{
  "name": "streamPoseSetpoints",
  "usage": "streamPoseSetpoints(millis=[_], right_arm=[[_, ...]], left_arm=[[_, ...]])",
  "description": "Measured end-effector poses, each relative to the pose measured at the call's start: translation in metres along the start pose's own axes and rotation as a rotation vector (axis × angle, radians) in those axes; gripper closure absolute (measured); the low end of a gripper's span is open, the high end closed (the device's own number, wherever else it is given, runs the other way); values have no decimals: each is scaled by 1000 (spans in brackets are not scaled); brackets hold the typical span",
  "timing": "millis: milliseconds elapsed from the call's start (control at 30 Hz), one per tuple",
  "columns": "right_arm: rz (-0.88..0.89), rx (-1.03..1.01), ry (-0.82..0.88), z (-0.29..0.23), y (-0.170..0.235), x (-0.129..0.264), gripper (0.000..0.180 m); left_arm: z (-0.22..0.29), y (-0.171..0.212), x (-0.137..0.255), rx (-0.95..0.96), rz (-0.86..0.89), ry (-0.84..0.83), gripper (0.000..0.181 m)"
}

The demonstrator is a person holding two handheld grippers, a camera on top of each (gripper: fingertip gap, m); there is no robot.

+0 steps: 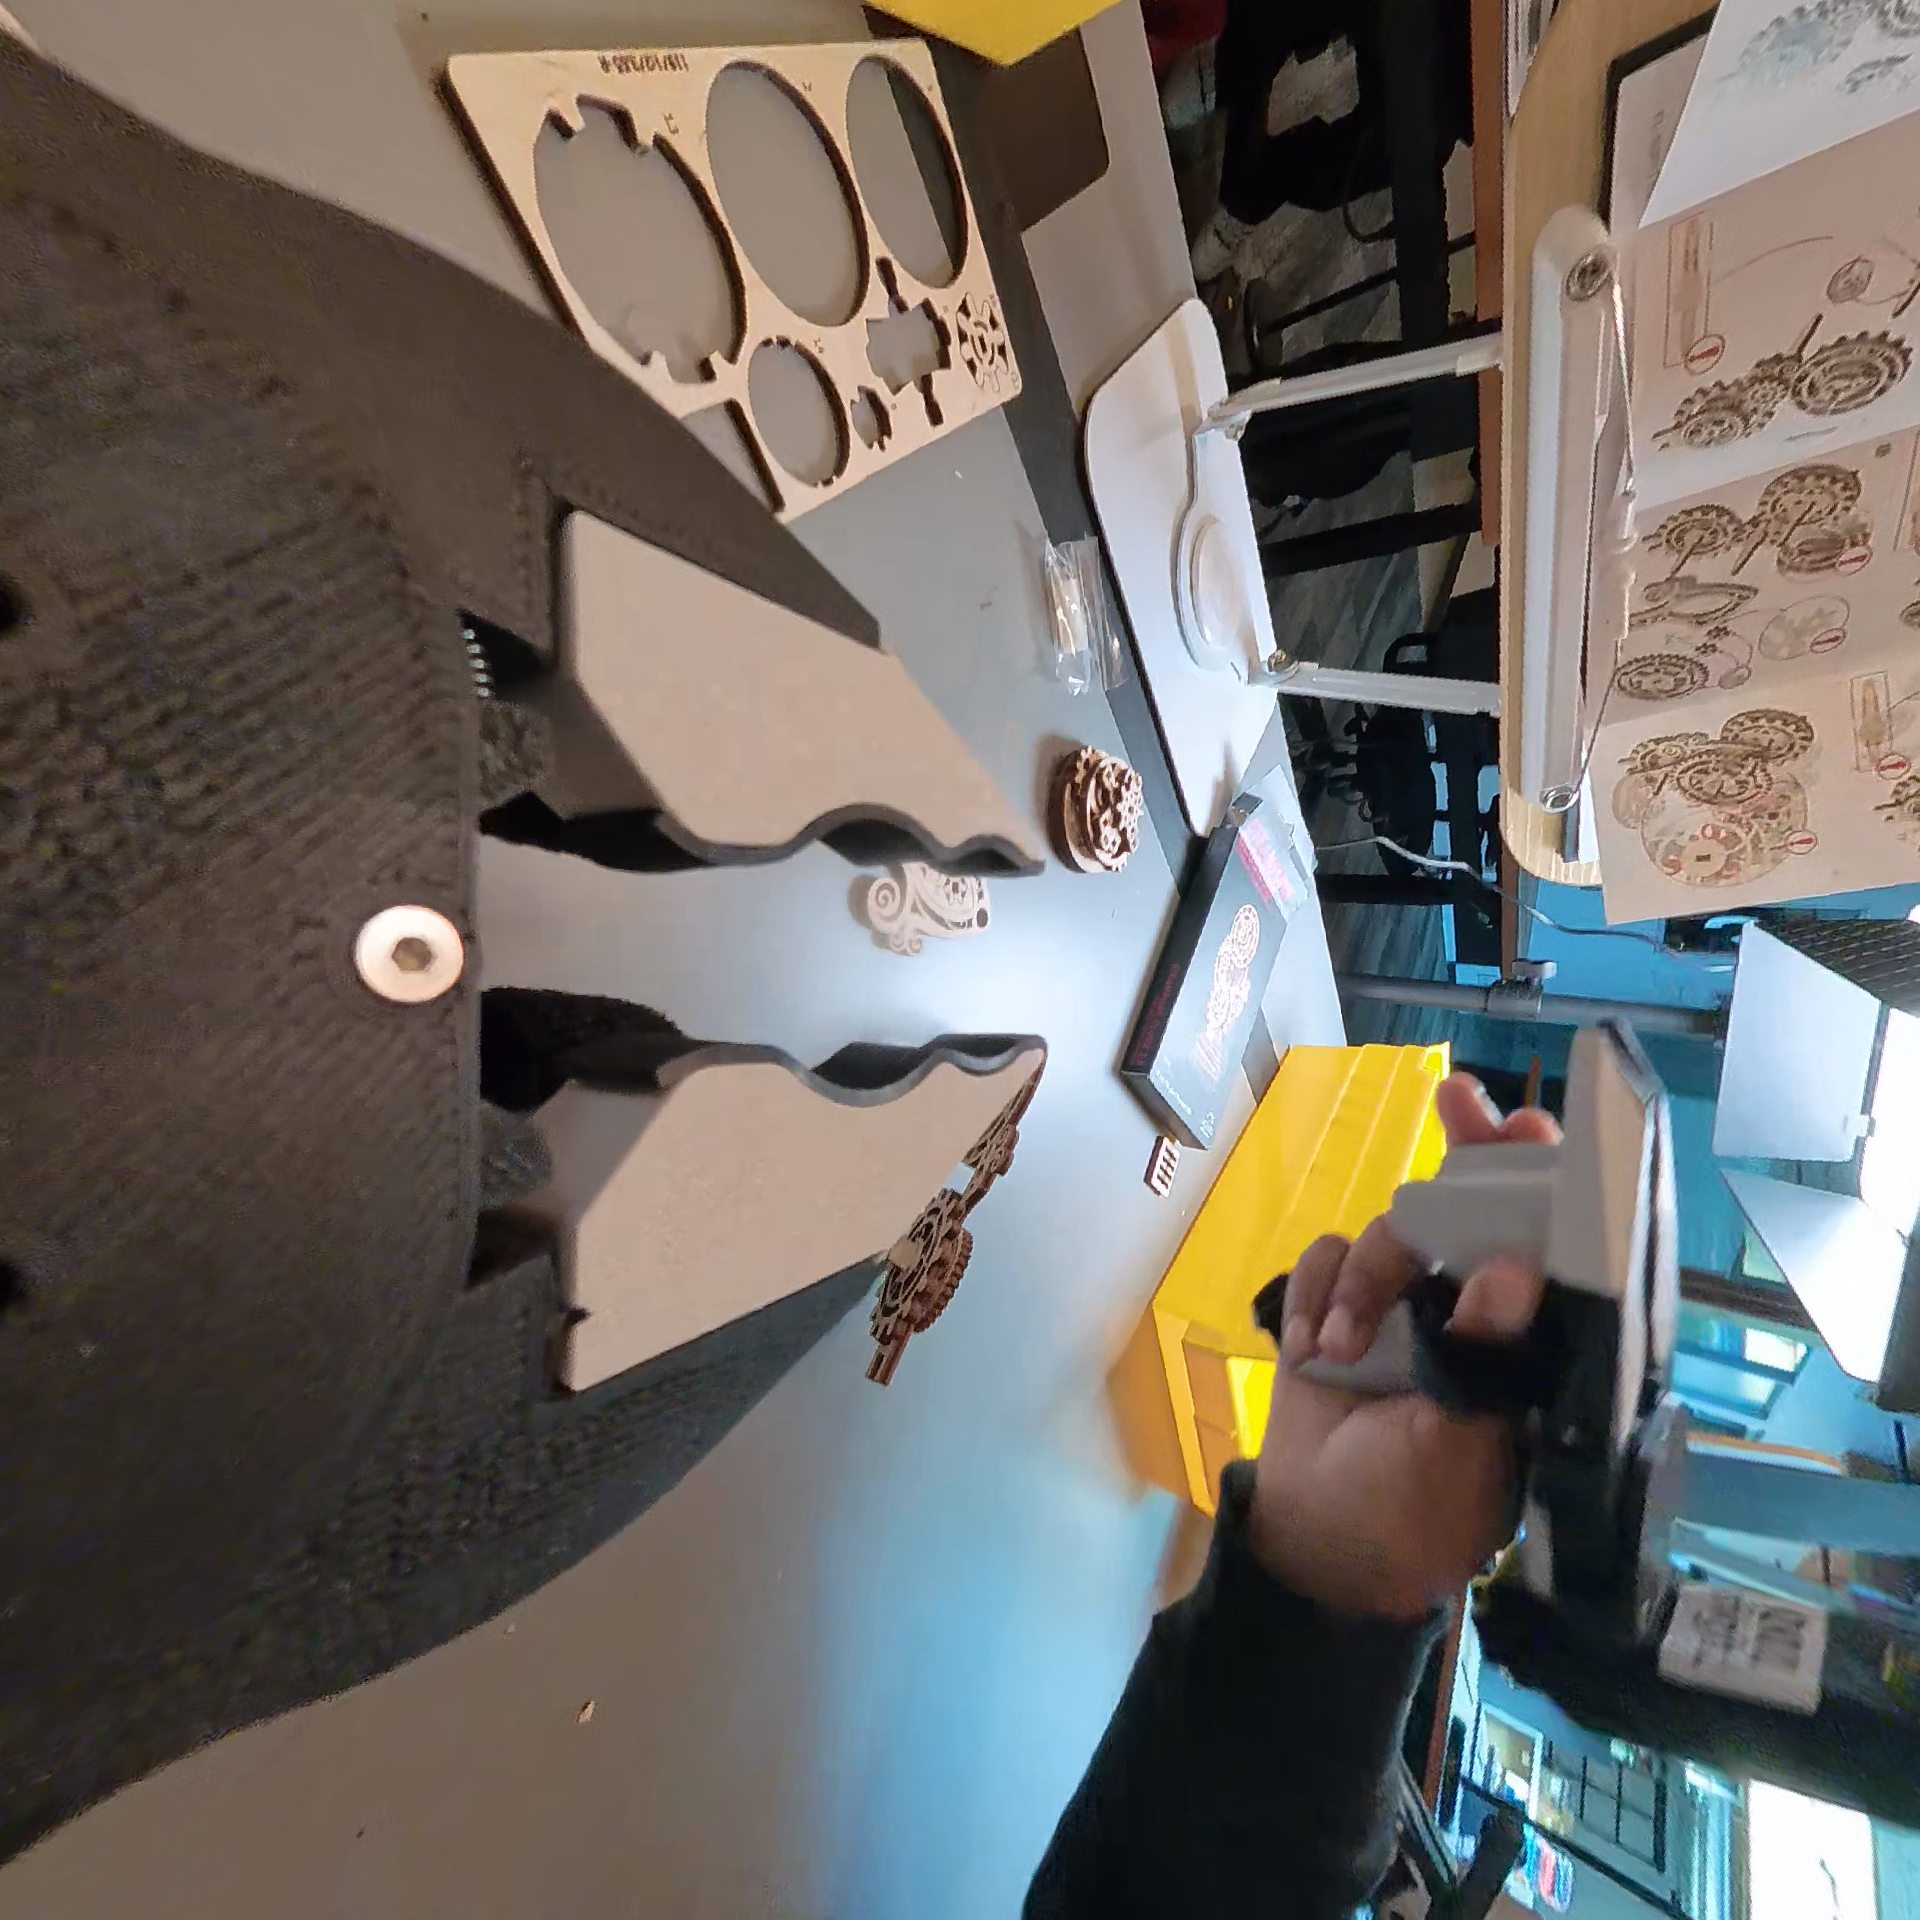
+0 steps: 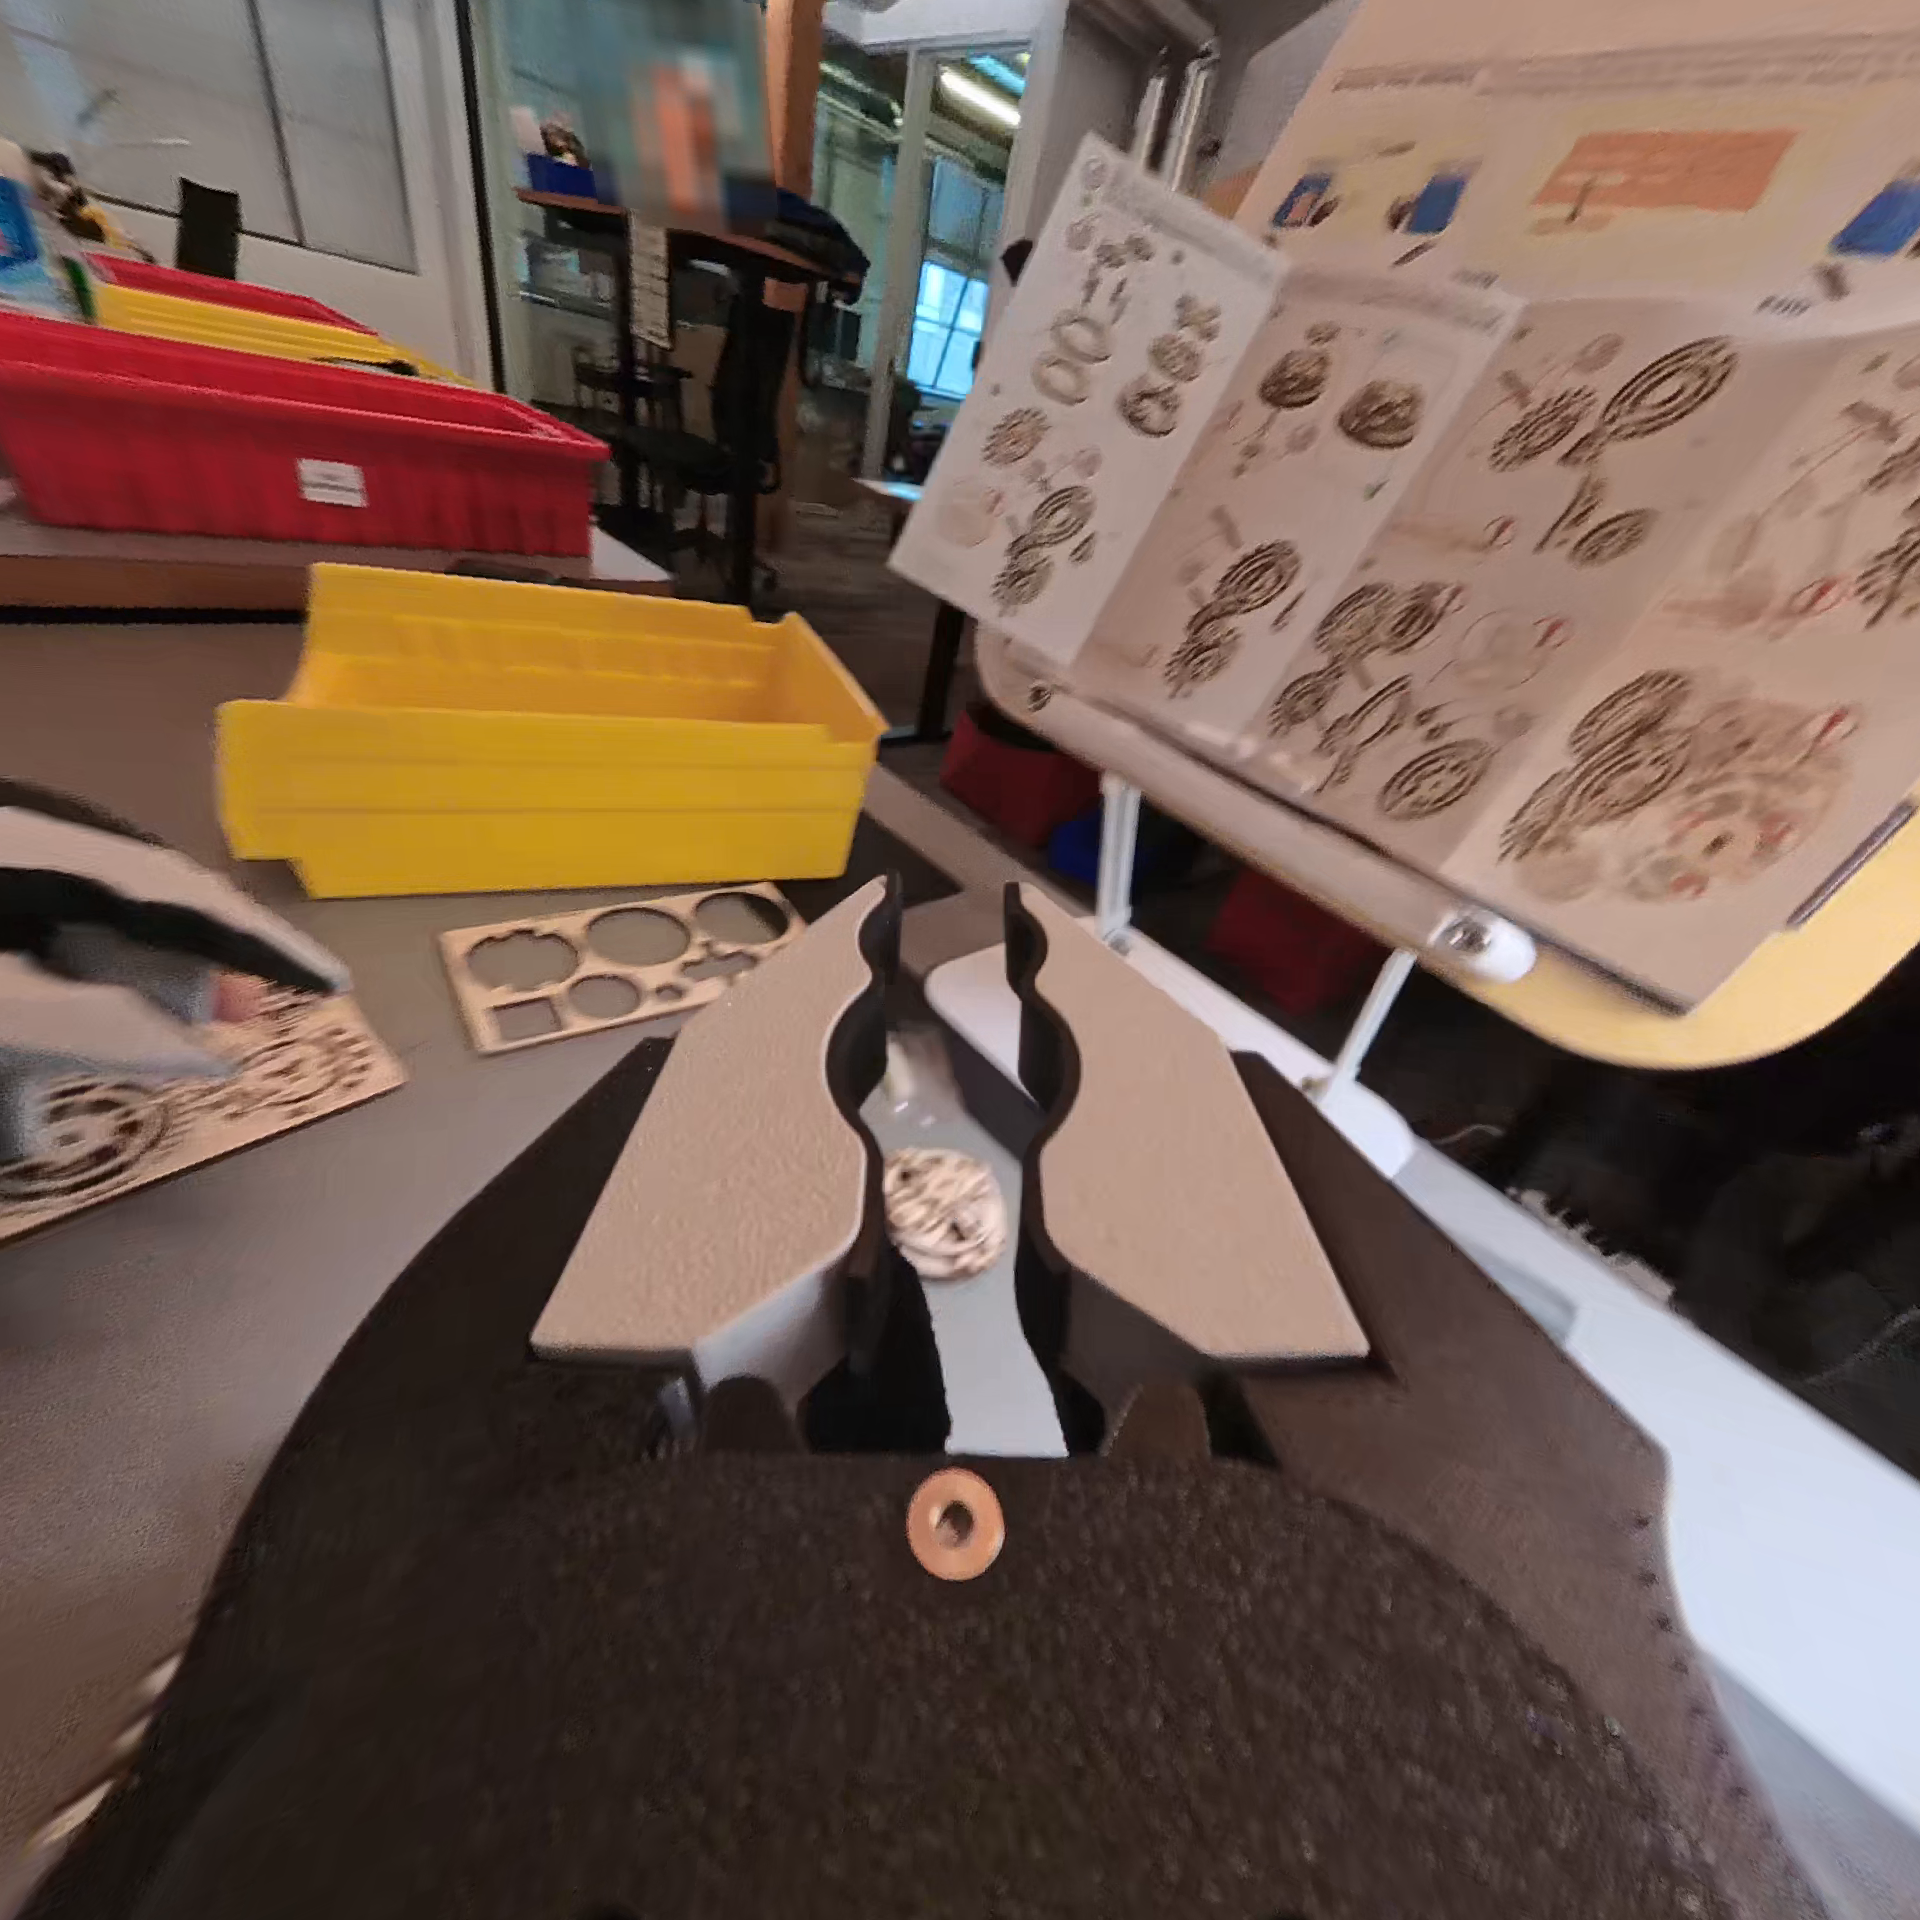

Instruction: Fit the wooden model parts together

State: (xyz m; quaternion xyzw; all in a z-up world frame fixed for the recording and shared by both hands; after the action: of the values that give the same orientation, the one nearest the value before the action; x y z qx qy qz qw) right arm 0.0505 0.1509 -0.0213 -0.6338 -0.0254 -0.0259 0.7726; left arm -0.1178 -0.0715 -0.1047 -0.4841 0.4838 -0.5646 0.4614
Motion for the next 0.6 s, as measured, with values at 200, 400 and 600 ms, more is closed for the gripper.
streamPoseSetpoints(millis=[200, 400, 600], right_arm=[[-54, -285, -97, -86, 27, 50, 156], [-15, -305, 34, -121, 50, 70, 153], [27, -221, 93, -112, 57, 77, 150]], left_arm=[[5, 1, -1, -7, -20, 46, 164], [9, 2, -2, -39, -20, 49, 163], [11, 0, -1, -64, -9, 48, 160]])
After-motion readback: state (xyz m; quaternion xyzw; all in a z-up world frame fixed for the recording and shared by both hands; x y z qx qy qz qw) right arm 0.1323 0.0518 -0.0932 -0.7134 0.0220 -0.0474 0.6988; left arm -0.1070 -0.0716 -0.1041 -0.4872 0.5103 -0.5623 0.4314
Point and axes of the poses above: each gripper's, where its closed fingertips meet, x back along the fingers, y out of its underside, z = x × y across the jaws, the point moved 10 cm from there along x, back along the fingers, and after that the axes turned 10 degrees about -y, right-handed, at the moved point
